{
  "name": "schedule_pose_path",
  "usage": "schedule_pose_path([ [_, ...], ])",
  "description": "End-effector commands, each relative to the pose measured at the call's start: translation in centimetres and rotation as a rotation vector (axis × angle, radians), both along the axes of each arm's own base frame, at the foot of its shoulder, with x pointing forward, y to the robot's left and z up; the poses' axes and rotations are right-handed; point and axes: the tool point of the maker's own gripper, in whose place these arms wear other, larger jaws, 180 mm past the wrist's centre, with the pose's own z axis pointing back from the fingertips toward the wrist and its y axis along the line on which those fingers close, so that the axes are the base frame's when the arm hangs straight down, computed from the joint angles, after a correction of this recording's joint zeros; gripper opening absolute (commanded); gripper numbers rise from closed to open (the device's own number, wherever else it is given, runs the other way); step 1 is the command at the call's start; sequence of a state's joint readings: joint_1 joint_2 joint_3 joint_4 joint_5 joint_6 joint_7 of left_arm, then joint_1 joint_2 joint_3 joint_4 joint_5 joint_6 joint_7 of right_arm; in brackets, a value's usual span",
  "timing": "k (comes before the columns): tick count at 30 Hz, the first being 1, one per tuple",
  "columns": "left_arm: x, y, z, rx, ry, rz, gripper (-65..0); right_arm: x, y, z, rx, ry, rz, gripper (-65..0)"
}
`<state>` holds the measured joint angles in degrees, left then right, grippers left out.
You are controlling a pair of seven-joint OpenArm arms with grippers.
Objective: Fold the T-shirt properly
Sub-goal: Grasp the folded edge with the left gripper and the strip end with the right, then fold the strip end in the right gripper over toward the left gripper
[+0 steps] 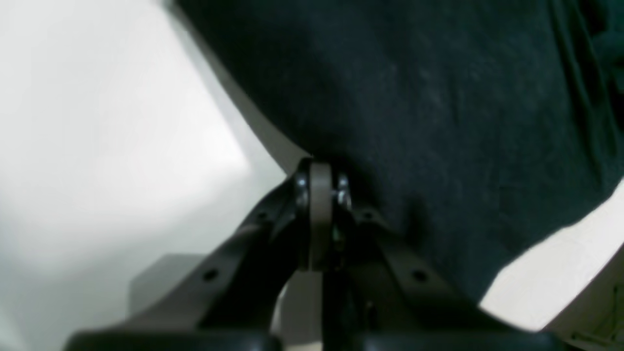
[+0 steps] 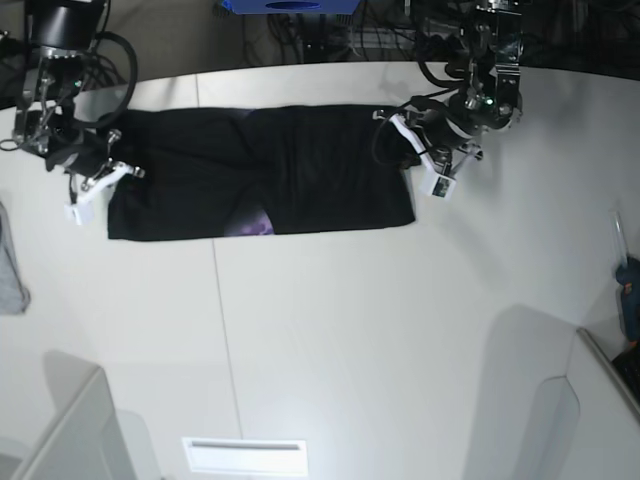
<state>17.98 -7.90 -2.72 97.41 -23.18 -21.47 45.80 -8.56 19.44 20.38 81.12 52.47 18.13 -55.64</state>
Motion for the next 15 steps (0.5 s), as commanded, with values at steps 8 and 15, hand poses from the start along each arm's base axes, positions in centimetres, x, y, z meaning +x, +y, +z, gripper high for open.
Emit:
schedule_pose_path([
  [8,-0.9,-0.5,-0.4,0.01,0.036,-0.02,-65.0,1.8,0.4,4.2,-0.025,-0.108,-0.01,-65.0],
  [15,0.0,-0.5,0.0,0.013,0.017,-0.023,-65.0,2.0,3.6,7.0,-0.036,-0.163,0.048,-65.0],
])
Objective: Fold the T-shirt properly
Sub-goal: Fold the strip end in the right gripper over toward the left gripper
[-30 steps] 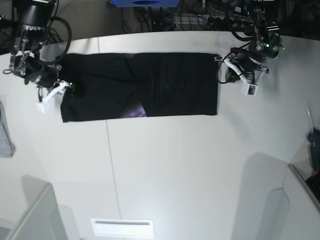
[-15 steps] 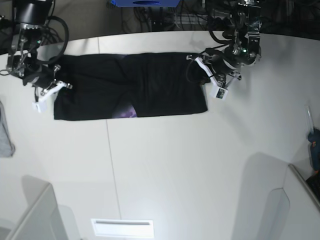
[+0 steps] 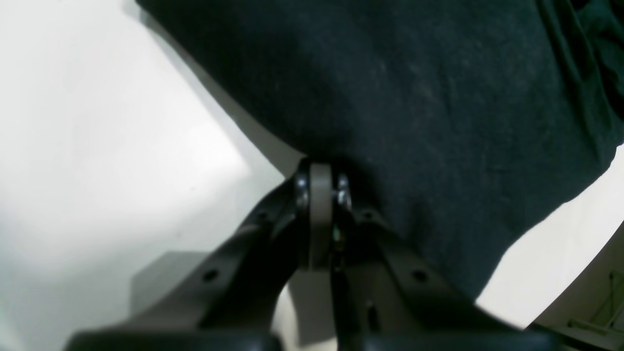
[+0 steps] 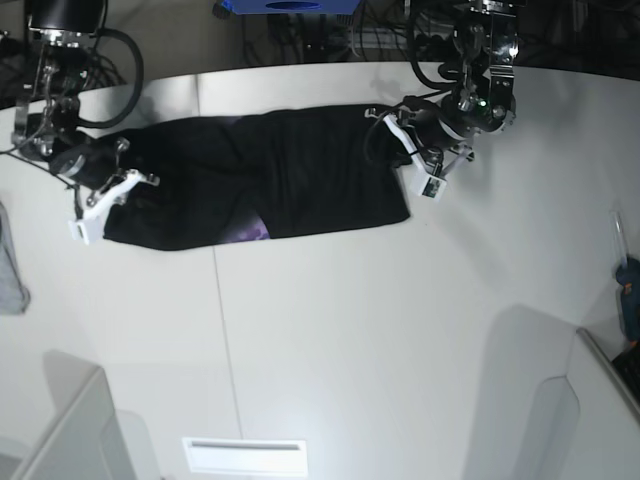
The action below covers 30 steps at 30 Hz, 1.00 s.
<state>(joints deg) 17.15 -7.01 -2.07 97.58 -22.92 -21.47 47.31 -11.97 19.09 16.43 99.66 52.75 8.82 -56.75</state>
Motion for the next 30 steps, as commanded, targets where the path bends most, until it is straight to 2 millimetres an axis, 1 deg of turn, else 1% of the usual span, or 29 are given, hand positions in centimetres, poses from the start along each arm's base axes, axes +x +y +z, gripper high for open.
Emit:
schedule_pose_path([
  [1,-0.2,0.4,-0.1,0.02,0.009,-0.008,-65.0,0.9,0.4,1.6,0.008,-0.053,0.01,-65.0],
  [5,-0.2,0.3,-0.1,0.019,0.009,-0.011,-65.0,0.7,3.0,2.1,0.028,-0.046,0.049,-65.0],
  [6,-0.2,0.3,-0.1,0.019,0.009,-0.011,-65.0,0.7,4.0,2.3,0.044,-0.048,0.052,-65.0],
  [10,-0.3,0.5,-0.2,0.022,0.012,-0.007,-65.0,0.3,7.2,4.1,0.083,-0.076,0.083,-65.0],
  [12,-0.3,0.6,-0.2,0.023,0.011,-0.005,-65.0,0.1,8.7,4.5,0.106,-0.076,0.097,-65.0],
  [16,-0.5,0.6,-0.3,0.024,0.018,-0.006,-65.0,-0.5,10.8,4.1,0.138,-0.037,0.111,-65.0],
  [19,-0.6,0.6,-0.3,0.024,0.019,-0.006,-65.0,-0.7,11.8,4.2,0.159,-0.029,0.12,-65.0],
  [24,-0.7,0.8,-0.5,0.029,0.024,-0.007,-65.0,-1.2,13.9,4.9,0.205,-0.04,0.143,-65.0],
  [27,-0.9,1.4,-0.7,0.05,0.029,-0.016,-65.0,-1.5,14.9,4.8,0.22,-0.017,0.148,-65.0],
  [28,-0.8,1.6,-0.7,0.054,0.028,-0.014,-65.0,-1.5,15.5,4.9,0.233,-0.018,0.154,-65.0],
  [30,-0.8,1.7,-0.7,0.054,0.028,-0.013,-65.0,-1.4,16.3,5.1,0.246,-0.028,0.162,-65.0],
])
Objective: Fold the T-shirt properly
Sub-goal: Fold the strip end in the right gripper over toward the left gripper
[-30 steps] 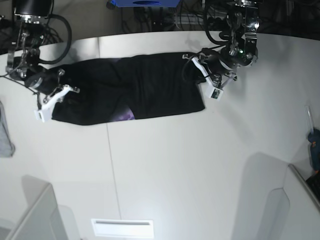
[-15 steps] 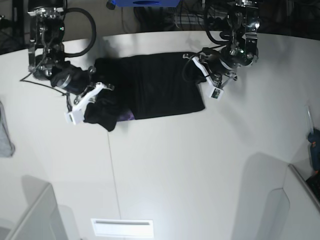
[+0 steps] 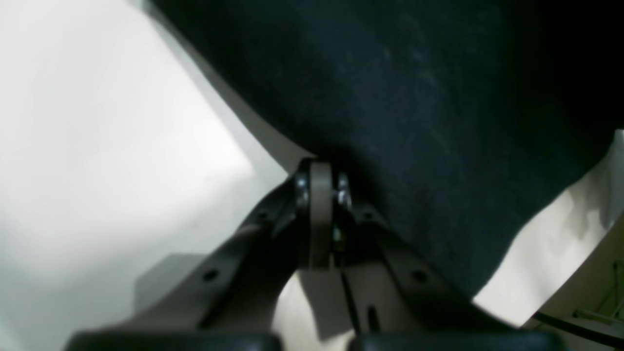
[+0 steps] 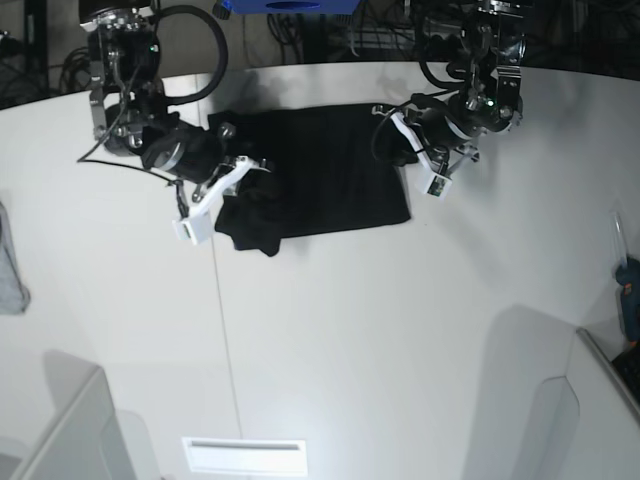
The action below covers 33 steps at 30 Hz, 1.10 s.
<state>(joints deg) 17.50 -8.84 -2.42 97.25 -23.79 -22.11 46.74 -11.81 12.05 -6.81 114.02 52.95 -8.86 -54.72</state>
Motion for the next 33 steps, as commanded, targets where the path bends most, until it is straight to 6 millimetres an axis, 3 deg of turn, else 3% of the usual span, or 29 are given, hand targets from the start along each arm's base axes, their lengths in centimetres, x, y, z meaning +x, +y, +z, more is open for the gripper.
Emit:
schedule_pose_path([
  [1,-0.6,0.7,-0.5,0.042,0.028,-0.004,-65.0,0.6,0.7,1.4,0.034,-0.047,0.004,-65.0],
  [19,-0.6,1.2,-0.8,0.096,0.024,-0.017,-65.0,0.3,5.1,2.7,0.142,-0.071,0.027,-65.0],
  [26,-0.6,1.3,-0.7,0.106,0.02,-0.019,-65.0,-0.8,7.3,2.8,0.168,-0.062,0.083,-65.0],
  [33,-1.0,1.3,-0.9,0.105,0.03,-0.018,-65.0,-0.2,7.3,1.9,0.098,-0.063,0.048,-65.0],
])
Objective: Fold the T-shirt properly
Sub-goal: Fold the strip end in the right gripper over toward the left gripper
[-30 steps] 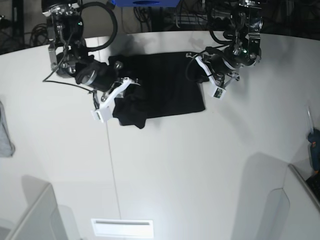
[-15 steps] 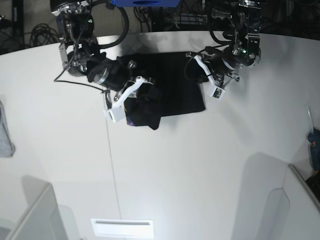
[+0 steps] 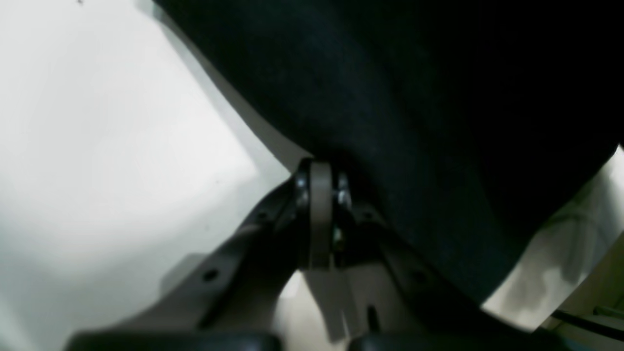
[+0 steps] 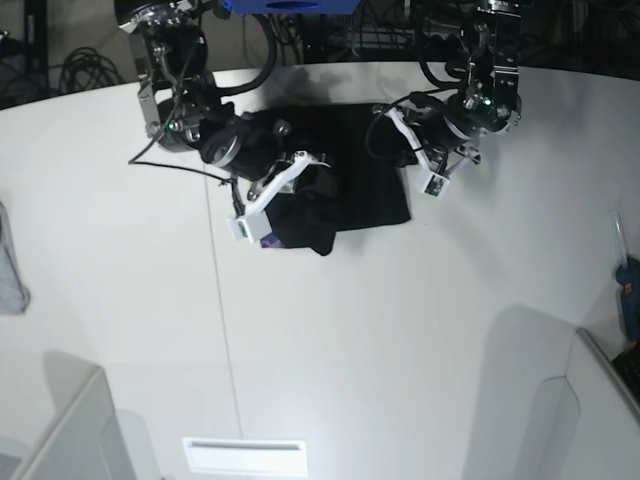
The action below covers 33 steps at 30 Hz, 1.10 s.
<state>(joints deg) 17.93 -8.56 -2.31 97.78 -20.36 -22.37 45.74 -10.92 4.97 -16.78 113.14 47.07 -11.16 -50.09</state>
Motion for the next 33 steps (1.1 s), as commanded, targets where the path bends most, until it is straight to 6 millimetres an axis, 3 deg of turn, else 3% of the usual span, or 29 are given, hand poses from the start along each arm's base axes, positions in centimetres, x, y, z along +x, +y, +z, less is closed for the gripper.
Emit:
schedule_pose_path([
  [1,-1.1,1.0,-0.9,0.059,0.05,-0.002,-65.0,0.5,0.6,1.1,0.025,-0.036,0.003,-65.0],
  [5,-1.2,1.0,-0.9,0.061,0.052,-0.004,-65.0,0.9,1.1,1.5,0.03,-0.048,-0.009,-65.0],
  [12,-1.2,1.0,-0.8,0.059,0.05,-0.006,-65.0,1.9,1.1,-0.2,0.02,-0.02,-0.038,-65.0],
  [18,-1.7,0.3,1.6,0.055,-0.012,-0.025,-65.0,2.1,1.0,-1.5,0.01,0.007,-0.05,-65.0],
  [27,-4.3,5.2,2.6,0.127,0.0,0.085,-65.0,1.9,0.9,-2.5,0.0,0.036,-0.051,-65.0],
  [33,-7.0,7.8,2.9,0.17,0.014,0.025,-65.0,2.1,1.0,-2.4,0.001,0.033,-0.048,-65.0],
])
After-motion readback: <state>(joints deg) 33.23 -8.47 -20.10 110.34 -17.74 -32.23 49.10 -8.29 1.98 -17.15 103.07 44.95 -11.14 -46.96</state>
